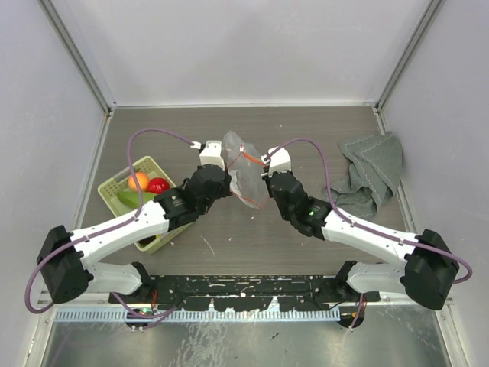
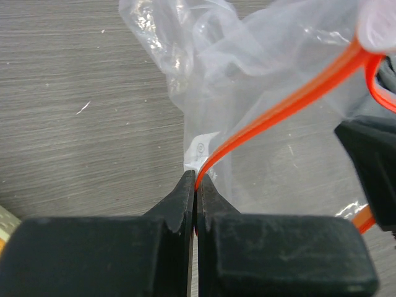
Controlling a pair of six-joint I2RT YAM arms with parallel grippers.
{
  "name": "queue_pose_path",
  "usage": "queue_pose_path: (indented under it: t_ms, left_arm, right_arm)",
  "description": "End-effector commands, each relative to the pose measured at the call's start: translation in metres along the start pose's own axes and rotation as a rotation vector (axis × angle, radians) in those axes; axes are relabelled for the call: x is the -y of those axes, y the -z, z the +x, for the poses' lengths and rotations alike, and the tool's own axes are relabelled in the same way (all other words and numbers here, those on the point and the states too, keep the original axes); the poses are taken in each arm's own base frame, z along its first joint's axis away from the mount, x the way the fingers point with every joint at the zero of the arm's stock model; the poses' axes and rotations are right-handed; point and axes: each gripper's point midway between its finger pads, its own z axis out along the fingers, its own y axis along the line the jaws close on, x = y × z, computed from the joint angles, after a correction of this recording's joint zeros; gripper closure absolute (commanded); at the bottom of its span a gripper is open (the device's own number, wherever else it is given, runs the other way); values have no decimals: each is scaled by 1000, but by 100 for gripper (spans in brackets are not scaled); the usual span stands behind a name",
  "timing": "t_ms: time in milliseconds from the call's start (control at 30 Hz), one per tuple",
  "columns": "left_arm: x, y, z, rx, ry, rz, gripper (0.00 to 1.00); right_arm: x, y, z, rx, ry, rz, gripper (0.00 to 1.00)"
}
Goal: Place the food in the zip-top bag and seal the zipper
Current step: Open the zipper of the food storage bag at the center of the board.
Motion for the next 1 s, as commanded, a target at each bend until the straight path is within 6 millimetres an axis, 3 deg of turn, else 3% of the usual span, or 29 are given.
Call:
queue_pose_path:
  t_ms: [0, 133, 300, 367, 533, 733, 967]
  left_arm:
    - [23, -1, -17, 2, 12, 59, 100]
    - [28, -3, -15, -11, 17, 74, 100]
    - [32, -3, -13, -20, 26, 95, 100]
    - [33, -2, -13, -23, 28, 104, 100]
    - [30, -1, -14, -16, 29, 92, 100]
    - [33, -5, -16, -11, 21, 90, 100]
    - [49, -26, -17, -1, 72, 133, 100]
  right_arm:
    - [-6, 8, -30, 71, -66, -65, 75]
    - [-12, 16, -42, 98, -87, -124, 65]
    - [-7, 21, -52, 125, -105, -116, 63]
    - [0, 20, -52, 123, -92, -80, 69]
    - [23, 20, -56, 115, -41, 43, 97]
    - [52, 27, -73, 132, 35, 181, 100]
    - [53, 21, -81, 128, 137, 164, 100]
